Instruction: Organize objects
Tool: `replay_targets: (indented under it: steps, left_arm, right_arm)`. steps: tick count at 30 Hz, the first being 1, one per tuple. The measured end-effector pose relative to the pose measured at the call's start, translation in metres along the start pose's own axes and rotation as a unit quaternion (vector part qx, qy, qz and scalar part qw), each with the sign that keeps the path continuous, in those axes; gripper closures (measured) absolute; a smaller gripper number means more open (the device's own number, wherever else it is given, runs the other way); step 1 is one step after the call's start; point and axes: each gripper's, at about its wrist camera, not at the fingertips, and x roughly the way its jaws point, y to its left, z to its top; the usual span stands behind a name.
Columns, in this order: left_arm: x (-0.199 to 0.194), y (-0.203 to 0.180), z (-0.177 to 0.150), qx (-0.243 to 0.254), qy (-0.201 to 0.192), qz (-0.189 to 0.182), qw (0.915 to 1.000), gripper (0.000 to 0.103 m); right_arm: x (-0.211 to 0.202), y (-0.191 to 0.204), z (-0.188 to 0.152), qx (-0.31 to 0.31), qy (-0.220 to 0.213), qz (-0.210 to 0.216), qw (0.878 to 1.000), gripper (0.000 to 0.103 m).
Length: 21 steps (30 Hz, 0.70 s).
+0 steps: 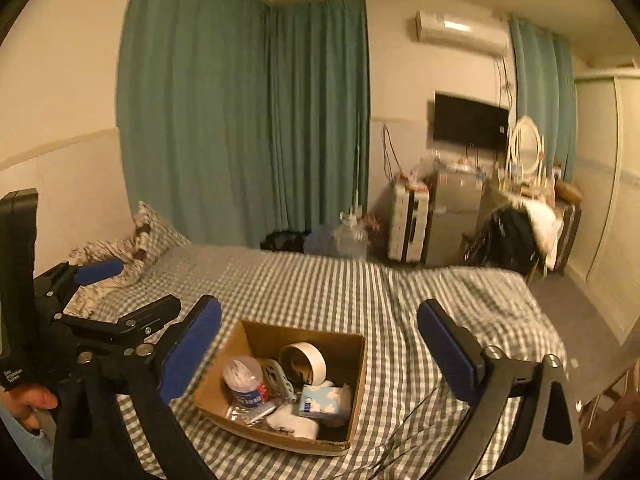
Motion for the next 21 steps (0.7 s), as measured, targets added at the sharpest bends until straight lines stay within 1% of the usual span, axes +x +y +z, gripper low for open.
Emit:
replay_targets:
  steps: [3,6,8,10,11,13,15,19,21]
  left_arm:
    - [-0.03,0.007,0.0,-0.005,-0.017,0.008,0.9998,0.0]
    - [-0.062,0.014,-0.007,-0.006,-0.042,0.033,0.9985,0.0]
    - [-0.082,0.02,-0.017,-0.017,-0.068,0.051,0.9962,0.0]
    - [-0.099,0.024,-0.033,-0.025,-0.088,0.054,0.9943,0.0]
    - [-0.102,0.025,-0.038,-0.023,-0.09,0.055,0.9942,0.0]
    - [-0.106,0.027,-0.052,-0.018,-0.089,0.071,0.9933,0.0]
    - [-0.104,0.029,-0.067,-0.026,-0.083,0.089,0.9922,0.0]
    - [-0.092,0.032,-0.094,-0.044,-0.06,0.077,0.9942,0.0]
    - [-0.086,0.031,-0.106,-0.049,-0.054,0.078,0.9943,0.0]
  right_arm:
    - [-0.027,0.011,0.005,-0.013,-0.022,-0.011,1.0,0.0]
    - [-0.052,0.023,0.002,-0.021,-0.044,-0.023,0.999,0.0]
    - [-0.068,0.031,-0.01,-0.019,-0.059,-0.026,0.998,0.0]
    - [-0.08,0.038,-0.025,-0.005,-0.072,-0.028,0.997,0.0]
    - [-0.084,0.035,-0.033,-0.001,-0.073,-0.026,0.997,0.0]
    - [-0.085,0.04,-0.05,-0.002,-0.075,-0.023,0.997,0.0]
    - [-0.079,0.043,-0.064,-0.003,-0.074,-0.034,0.997,0.0]
    - [-0.059,0.047,-0.09,-0.011,-0.043,-0.054,0.998,0.0]
    - [-0.05,0.05,-0.101,-0.015,-0.04,-0.056,0.998,0.0]
